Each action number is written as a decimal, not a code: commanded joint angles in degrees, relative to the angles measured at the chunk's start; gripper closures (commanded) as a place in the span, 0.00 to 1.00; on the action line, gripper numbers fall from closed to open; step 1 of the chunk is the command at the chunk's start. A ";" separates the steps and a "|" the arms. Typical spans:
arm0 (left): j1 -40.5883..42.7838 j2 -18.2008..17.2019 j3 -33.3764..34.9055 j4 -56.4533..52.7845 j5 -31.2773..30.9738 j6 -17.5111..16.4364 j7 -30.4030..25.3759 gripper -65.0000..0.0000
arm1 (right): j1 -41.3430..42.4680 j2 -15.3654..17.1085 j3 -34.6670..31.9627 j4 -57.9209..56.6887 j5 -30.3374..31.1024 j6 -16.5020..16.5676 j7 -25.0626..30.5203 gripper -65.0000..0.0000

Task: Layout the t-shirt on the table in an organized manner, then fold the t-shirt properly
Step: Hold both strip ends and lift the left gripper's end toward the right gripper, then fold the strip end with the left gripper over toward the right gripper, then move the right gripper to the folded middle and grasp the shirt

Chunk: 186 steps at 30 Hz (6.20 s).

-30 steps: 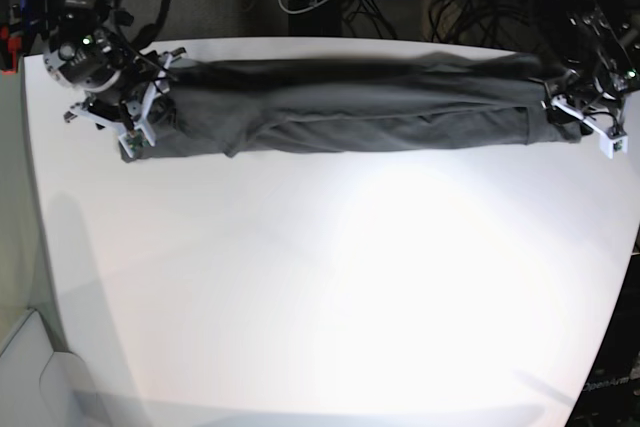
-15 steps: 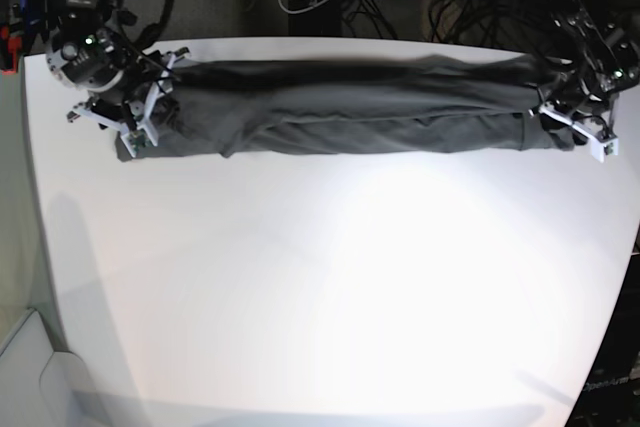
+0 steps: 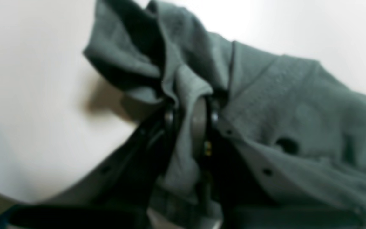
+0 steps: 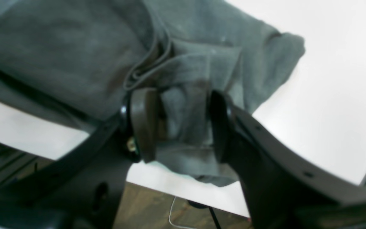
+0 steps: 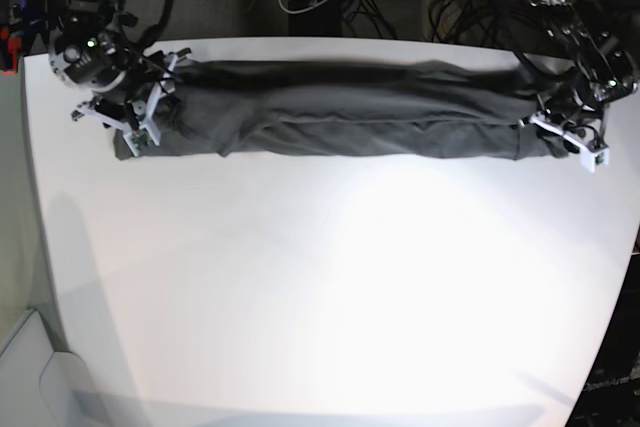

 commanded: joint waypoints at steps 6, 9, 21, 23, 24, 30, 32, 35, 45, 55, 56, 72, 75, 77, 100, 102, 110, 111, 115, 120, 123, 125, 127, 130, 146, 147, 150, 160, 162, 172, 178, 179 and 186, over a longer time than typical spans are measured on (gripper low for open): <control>-1.31 -0.26 -0.01 11.01 -0.14 0.06 1.49 1.00 | 1.33 0.45 0.19 -3.24 0.38 -0.23 2.72 0.58; -1.58 -0.18 0.07 14.26 -0.67 0.06 1.49 1.00 | 1.51 0.71 0.19 -6.50 0.38 -0.23 4.13 0.58; 0.09 2.64 14.40 20.68 0.56 0.23 1.49 1.00 | 1.59 0.80 0.27 -8.78 0.29 -0.23 6.24 0.58; 0.09 5.45 15.11 21.03 2.41 1.64 1.49 1.00 | 1.59 0.80 0.27 -8.78 0.29 -0.23 6.24 0.58; 0.09 6.59 15.63 21.03 3.72 2.78 1.49 1.00 | 1.59 0.80 0.27 -8.78 0.29 -0.23 6.24 0.58; 2.11 12.22 23.02 21.65 10.23 4.36 1.23 1.00 | 1.68 0.80 0.27 -8.78 0.29 -0.23 6.24 0.58; 2.91 13.54 25.48 22.35 11.37 4.36 1.49 1.00 | 1.68 0.80 0.27 -8.78 0.29 -0.23 6.24 0.58; 3.87 15.02 29.61 22.79 14.19 4.36 1.40 1.00 | 2.65 0.80 0.19 -8.78 0.29 -0.23 5.97 0.58; 7.30 15.02 41.57 23.67 18.32 4.36 1.40 1.00 | 3.27 0.80 0.19 -8.78 0.29 -0.23 5.80 0.58; 8.53 15.02 51.41 23.84 18.32 4.45 1.40 1.00 | 3.27 0.71 0.19 -8.78 0.29 -0.23 5.89 0.58; 8.36 15.02 52.12 23.49 18.32 4.45 1.32 1.00 | 3.27 0.71 0.19 -8.78 0.29 -0.23 5.80 0.58; 6.33 15.02 57.39 17.25 17.88 4.45 0.88 1.00 | 2.83 0.71 0.19 -8.78 0.29 -0.23 5.80 0.58; 6.51 15.02 57.30 17.51 17.79 4.45 0.79 0.89 | 2.83 0.80 0.19 -8.78 0.29 -0.23 5.80 0.58; 6.60 15.02 57.30 17.87 17.79 4.45 0.79 0.74 | 2.83 0.80 0.19 -8.78 0.29 -0.23 5.80 0.58; 5.02 7.47 38.67 28.24 -8.76 4.36 1.14 0.60 | 3.35 0.45 0.10 -5.70 0.29 -0.23 6.24 0.58; 5.98 6.77 33.66 28.15 -8.76 4.36 1.40 0.88 | 4.14 0.45 0.10 -4.39 0.29 -0.23 6.24 0.58; 8.80 3.96 19.24 25.34 -8.23 4.36 1.49 1.00 | 4.41 0.27 0.63 3.44 0.29 -0.23 5.62 0.57; 8.80 3.25 18.18 23.93 -8.14 4.36 1.40 1.00 | 4.32 -0.17 0.45 5.11 0.29 -0.23 5.53 0.57; 8.18 1.14 17.04 15.14 -8.41 3.84 0.70 1.00 | 3.70 -2.89 0.10 9.06 0.29 -0.23 3.16 0.57; 6.16 1.23 17.22 12.42 -8.23 3.75 0.70 1.00 | 3.44 -4.48 -8.52 9.15 0.38 -0.23 2.90 0.63; 6.16 1.32 17.22 14.35 -8.85 3.75 1.40 1.00 | 4.23 -5.36 -18.01 9.15 0.38 -0.23 2.90 0.75; 6.60 1.32 17.13 17.51 -9.90 3.75 1.49 1.00 | 5.20 -6.94 -22.50 9.15 0.38 -0.23 2.81 0.79; 6.77 0.97 17.22 20.59 -11.57 3.84 1.67 1.00 | 5.99 -7.73 -25.75 9.06 0.38 -0.23 2.81 0.81; 7.57 1.05 17.22 22.35 -13.51 3.84 4.13 1.00 | 6.61 -8.17 -30.06 8.98 0.38 -0.23 2.81 0.80; 7.30 1.32 30.49 13.21 -14.74 4.36 -1.76 1.00 | 6.61 -9.40 -39.64 6.16 0.38 -0.23 3.07 0.31; 7.30 1.14 30.49 12.59 -14.74 4.36 -1.67 1.00 | 6.69 -9.40 -39.90 5.55 0.38 -0.23 3.34 0.31; 7.21 0.97 30.49 11.80 -14.74 4.36 -1.67 1.00 | 8.19 -9.49 -40.52 4.32 0.64 -0.23 3.43 0.31; 7.21 1.32 30.67 11.89 -14.82 4.36 -1.67 1.00 | 12.32 -11.51 -40.78 -3.59 0.64 -0.23 4.04 0.31; 7.21 1.32 30.67 11.89 -14.82 4.36 -1.67 1.00 | 12.50 -11.51 -40.61 -5.35 0.64 -0.23 5.45 0.31; 7.21 1.32 30.67 11.89 -14.82 4.36 -1.76 1.00 | 12.58 -11.51 -40.43 -7.11 0.56 -0.23 7.91 0.36; 7.30 1.23 30.49 11.89 -14.82 4.36 -1.76 1.00 | 12.58 -11.33 -39.02 -7.20 0.29 -0.23 7.64 0.69; 7.30 1.23 30.49 11.89 -14.82 4.36 -1.76 1.00 | 12.58 -11.33 -38.06 -7.29 0.29 -0.23 7.56 0.75; 7.30 1.23 30.58 11.80 -14.82 4.28 -1.76 1.00 | 12.58 -10.10 -30.85 -7.55 0.29 -0.23 7.73 0.94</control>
